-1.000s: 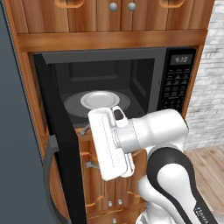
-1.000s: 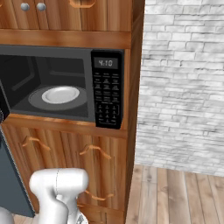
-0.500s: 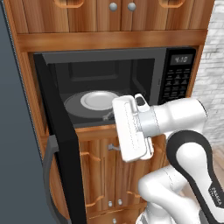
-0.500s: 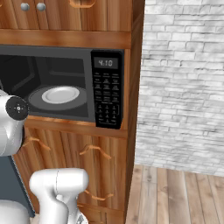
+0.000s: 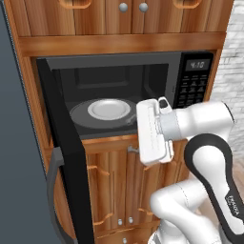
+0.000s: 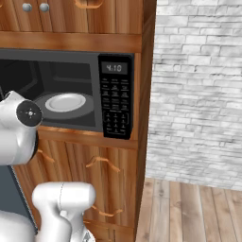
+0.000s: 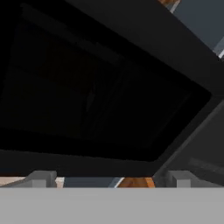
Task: Pick the marshmallow from the counter and place it in the microwave. Then turn on the microwave.
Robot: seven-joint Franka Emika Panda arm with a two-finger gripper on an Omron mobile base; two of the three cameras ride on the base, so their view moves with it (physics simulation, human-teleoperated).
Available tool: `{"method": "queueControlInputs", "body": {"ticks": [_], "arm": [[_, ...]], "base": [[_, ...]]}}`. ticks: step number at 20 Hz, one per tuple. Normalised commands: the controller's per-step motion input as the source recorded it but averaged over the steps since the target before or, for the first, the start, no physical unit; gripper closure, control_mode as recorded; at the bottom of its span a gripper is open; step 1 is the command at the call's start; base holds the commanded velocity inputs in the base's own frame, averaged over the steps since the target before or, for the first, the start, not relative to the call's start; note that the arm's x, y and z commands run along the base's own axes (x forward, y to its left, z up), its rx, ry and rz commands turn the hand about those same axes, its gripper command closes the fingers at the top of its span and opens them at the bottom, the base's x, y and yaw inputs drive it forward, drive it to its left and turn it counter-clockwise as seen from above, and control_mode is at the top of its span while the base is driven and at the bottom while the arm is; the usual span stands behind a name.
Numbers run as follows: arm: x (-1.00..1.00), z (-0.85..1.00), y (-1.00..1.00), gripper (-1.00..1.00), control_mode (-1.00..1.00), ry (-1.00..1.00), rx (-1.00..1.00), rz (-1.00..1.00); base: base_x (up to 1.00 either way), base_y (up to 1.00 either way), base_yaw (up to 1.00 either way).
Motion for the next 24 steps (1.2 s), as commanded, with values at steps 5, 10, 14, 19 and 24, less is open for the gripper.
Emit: {"method": "queueControlInputs", "body": {"ticks": [5, 10, 14, 19, 24], "arm": [[0.14, 0.00, -0.23, -1.00, -1.00, 0.18, -0.09, -0.29], [0.15, 0.00, -0.29, -1.00, -1.00, 0.17, -0.08, -0.29], [0.14, 0.00, -0.34, -1.00, -1.00, 0.15, -0.07, -0.27], [0.09, 0.00, -0.34, -1.00, -1.00, 0.11, -0.07, -0.26], [0.02, 0.00, -0.37, -1.00, -1.00, 0.06, -0.06, -0.25]], "base": [[0.00, 0.00, 0.00], [0.00, 0.00, 0.00], [0.00, 0.00, 0.00], [0.00, 0.00, 0.00], [0.00, 0.00, 0.00]]}}
